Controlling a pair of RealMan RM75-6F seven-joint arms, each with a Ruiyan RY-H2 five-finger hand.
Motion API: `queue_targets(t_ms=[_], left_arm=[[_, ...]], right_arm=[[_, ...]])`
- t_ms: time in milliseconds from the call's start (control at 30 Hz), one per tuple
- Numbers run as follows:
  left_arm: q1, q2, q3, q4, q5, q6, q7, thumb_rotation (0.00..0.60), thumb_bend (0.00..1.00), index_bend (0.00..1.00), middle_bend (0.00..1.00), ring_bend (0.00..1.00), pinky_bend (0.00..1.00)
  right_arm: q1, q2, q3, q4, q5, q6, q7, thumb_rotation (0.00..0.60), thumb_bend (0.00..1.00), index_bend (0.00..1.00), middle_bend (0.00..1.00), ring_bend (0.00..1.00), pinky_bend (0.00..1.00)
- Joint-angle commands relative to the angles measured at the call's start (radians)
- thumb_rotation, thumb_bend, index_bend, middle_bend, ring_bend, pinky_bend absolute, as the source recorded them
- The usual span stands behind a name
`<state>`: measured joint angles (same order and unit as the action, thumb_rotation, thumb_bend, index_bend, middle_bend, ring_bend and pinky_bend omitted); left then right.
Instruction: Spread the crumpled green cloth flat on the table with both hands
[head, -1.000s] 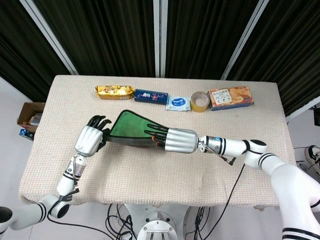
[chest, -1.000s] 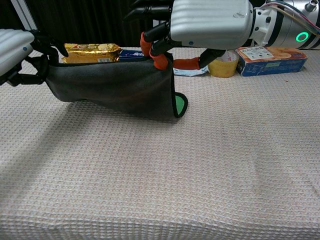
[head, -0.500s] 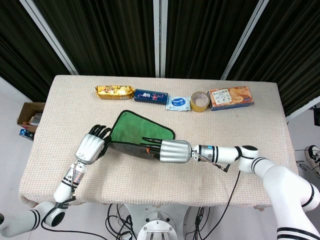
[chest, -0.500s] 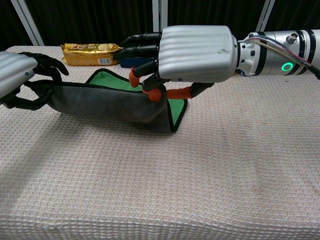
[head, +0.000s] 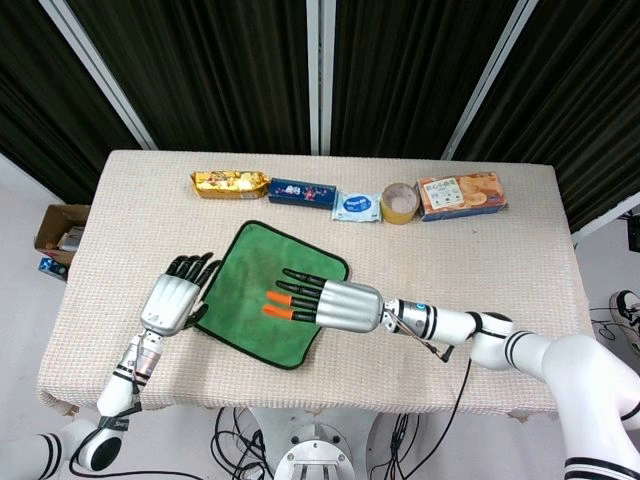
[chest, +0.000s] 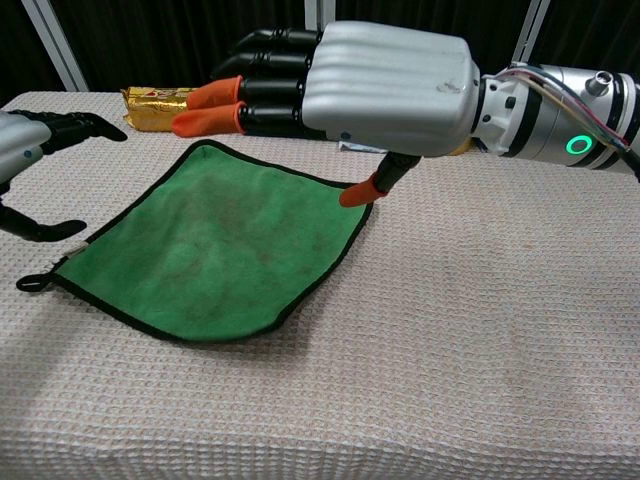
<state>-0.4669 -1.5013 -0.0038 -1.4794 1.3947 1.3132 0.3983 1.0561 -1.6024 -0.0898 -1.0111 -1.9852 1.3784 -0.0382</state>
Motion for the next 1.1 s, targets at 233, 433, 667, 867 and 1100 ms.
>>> queue_targets(t_ms=[233, 433, 667, 867, 1100], left_arm=[[0.018, 0.121, -0.071, -0.125, -0.106, -0.026, 0.026, 0.6, 0.25, 0.14, 0.09, 0.14, 0.18], [0.042, 0.144, -0.105, -0.141, -0.119, 0.004, -0.053, 0.6, 0.25, 0.15, 0.09, 0.14, 0.18], [0.063, 0.157, -0.112, -0.155, -0.127, 0.009, -0.097, 0.6, 0.25, 0.16, 0.09, 0.14, 0.18], [0.075, 0.162, -0.109, -0.165, -0.127, 0.003, -0.118, 0.6, 0.25, 0.16, 0.09, 0.14, 0.18], [0.081, 0.164, -0.109, -0.167, -0.128, -0.013, -0.154, 0.6, 0.25, 0.16, 0.09, 0.14, 0.18]], right_arm=[[-0.053, 0.125, 0.043, -0.165, 0.123, -0.102, -0.074, 0.6, 0.0, 0.09, 0.14, 0.0, 0.0], [-0.059, 0.119, 0.05, -0.096, 0.235, -0.259, 0.017, 0.6, 0.07, 0.32, 0.17, 0.0, 0.0], [-0.036, 0.015, 0.073, 0.032, 0.29, -0.37, 0.098, 0.6, 0.17, 0.34, 0.16, 0.0, 0.0], [-0.022, -0.045, 0.072, 0.093, 0.302, -0.421, 0.148, 0.6, 0.23, 0.38, 0.16, 0.0, 0.0], [-0.026, -0.112, 0.052, 0.175, 0.299, -0.451, 0.196, 0.6, 0.24, 0.41, 0.16, 0.0, 0.0]])
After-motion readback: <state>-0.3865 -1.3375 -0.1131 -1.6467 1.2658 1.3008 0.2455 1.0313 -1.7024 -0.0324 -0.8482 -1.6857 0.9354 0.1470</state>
